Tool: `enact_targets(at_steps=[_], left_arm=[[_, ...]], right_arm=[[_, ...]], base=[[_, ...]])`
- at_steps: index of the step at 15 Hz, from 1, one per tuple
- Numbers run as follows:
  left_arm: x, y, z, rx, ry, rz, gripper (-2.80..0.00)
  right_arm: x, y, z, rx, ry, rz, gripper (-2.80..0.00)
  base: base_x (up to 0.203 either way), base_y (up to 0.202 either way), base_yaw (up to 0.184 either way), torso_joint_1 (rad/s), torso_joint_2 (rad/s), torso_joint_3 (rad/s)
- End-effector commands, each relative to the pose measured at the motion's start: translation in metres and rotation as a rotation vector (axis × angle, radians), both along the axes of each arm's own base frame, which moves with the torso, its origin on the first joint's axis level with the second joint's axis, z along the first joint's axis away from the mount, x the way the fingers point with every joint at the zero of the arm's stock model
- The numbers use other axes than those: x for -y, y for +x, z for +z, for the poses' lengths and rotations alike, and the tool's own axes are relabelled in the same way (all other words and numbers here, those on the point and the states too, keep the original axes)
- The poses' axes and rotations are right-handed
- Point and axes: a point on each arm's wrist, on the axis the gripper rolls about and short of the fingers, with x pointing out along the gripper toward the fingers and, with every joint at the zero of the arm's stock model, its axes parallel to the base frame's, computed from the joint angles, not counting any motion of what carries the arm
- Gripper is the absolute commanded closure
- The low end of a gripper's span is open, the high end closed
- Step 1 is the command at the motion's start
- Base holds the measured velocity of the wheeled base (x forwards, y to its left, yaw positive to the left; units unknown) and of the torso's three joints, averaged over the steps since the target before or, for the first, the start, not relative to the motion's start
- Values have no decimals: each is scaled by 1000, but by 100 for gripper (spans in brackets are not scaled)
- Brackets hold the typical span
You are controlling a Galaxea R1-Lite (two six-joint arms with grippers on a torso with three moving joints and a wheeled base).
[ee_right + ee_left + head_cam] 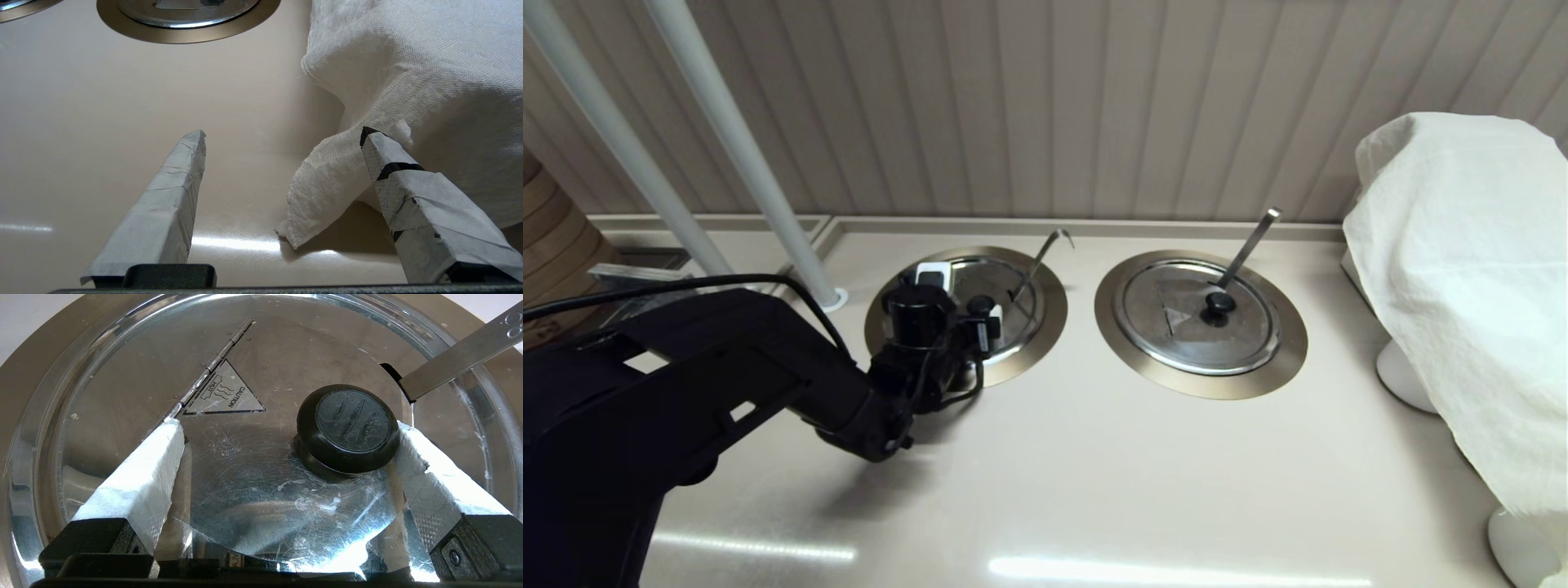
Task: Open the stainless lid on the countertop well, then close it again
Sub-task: Open the lid
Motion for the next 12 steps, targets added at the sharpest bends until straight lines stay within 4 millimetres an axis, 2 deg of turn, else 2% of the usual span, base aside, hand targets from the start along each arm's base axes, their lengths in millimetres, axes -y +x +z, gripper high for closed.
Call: enact_targets(at_steps=[1, 6, 12], left_arm=[[1, 2, -2, 4, -3, 4, -280], [4, 3, -4, 5, -1, 7, -280], [8, 16, -2, 45, 0, 64, -280]], right_arm=[[0, 0, 0, 1, -1, 1, -280], [0, 0, 0, 1, -1, 1, -280], [0, 0, 0, 1, -1, 1, -280]], base=[[0, 0, 0, 0, 0, 0], [0, 0, 0, 0, 0, 0], [0, 0, 0, 0, 0, 0]])
